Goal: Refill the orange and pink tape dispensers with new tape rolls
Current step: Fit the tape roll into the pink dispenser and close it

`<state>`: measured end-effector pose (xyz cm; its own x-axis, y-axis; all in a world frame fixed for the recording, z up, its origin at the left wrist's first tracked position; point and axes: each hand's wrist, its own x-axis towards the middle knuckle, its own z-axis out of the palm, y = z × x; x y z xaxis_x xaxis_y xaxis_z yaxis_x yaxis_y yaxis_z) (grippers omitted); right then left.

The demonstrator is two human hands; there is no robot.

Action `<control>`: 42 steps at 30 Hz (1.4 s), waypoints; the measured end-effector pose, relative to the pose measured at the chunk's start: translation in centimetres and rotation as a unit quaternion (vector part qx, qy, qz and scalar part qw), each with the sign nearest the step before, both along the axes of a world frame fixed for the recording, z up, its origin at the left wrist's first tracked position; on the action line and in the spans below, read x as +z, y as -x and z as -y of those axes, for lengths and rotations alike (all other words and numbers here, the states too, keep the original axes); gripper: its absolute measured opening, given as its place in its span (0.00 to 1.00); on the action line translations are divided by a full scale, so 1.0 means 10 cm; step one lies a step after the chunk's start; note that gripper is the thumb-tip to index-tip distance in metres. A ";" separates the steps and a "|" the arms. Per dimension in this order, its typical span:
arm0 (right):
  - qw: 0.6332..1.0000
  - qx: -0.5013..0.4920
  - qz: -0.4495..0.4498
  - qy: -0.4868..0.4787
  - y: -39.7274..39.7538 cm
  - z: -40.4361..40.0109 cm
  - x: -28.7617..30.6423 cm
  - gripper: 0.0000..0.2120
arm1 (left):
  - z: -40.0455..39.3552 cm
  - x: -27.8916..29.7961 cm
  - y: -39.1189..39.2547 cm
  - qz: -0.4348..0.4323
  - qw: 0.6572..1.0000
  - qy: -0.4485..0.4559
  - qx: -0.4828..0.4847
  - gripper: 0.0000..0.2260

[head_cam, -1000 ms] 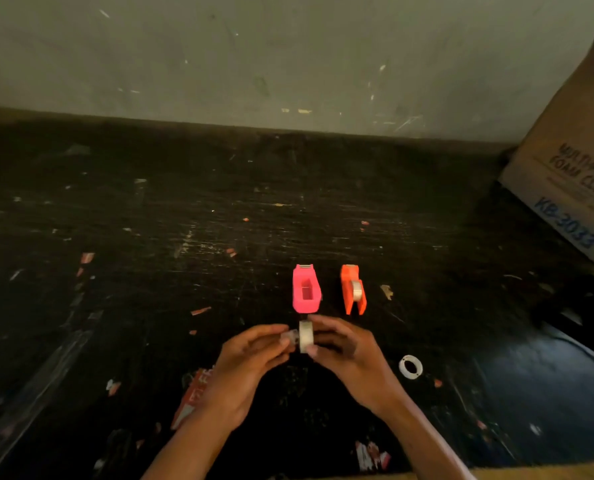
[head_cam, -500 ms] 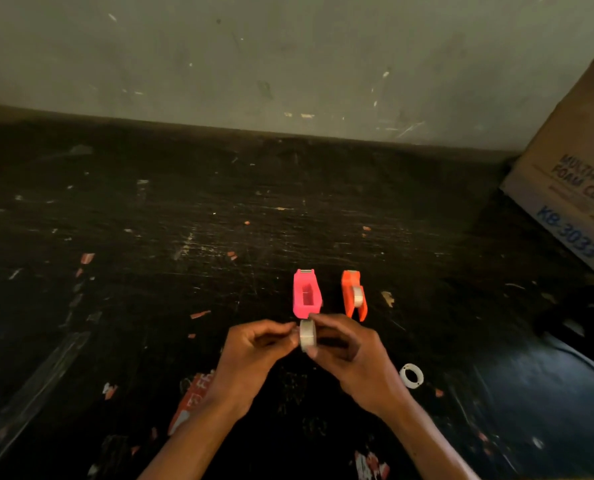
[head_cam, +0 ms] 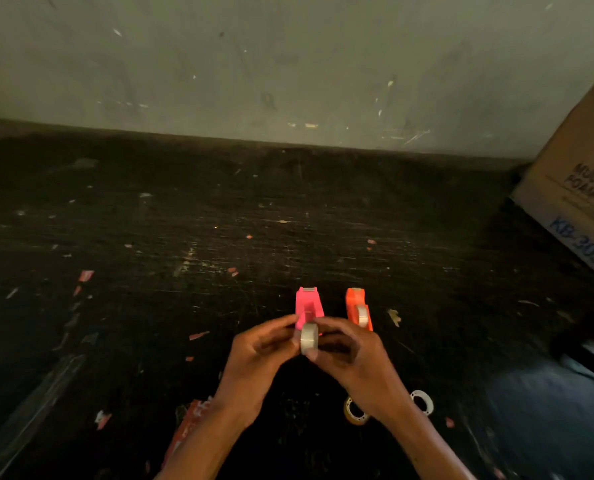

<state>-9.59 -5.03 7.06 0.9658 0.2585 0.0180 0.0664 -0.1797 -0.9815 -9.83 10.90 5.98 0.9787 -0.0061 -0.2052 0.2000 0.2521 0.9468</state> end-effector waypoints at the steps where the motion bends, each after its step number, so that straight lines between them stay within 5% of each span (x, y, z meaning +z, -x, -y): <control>1: 1.000 0.000 -0.001 -0.001 -0.01 0.00 0.00 0.17 | -0.01 0.00 -0.02 -0.001 1.000 0.003 -0.002 0.12; 21: 0.997 0.023 0.031 0.065 -0.05 0.01 -0.06 0.17 | -0.03 -0.17 -0.03 0.014 0.999 -0.036 -0.020 0.10; 34: 0.996 0.030 -0.054 0.066 -0.57 0.13 -0.43 0.17 | 0.05 -0.49 -0.50 -0.031 0.994 -0.081 -0.072 0.13; 42: 0.982 0.050 -0.026 0.179 -1.26 0.14 -0.62 0.16 | 0.11 -0.78 -0.91 0.003 0.969 -0.237 -0.074 0.21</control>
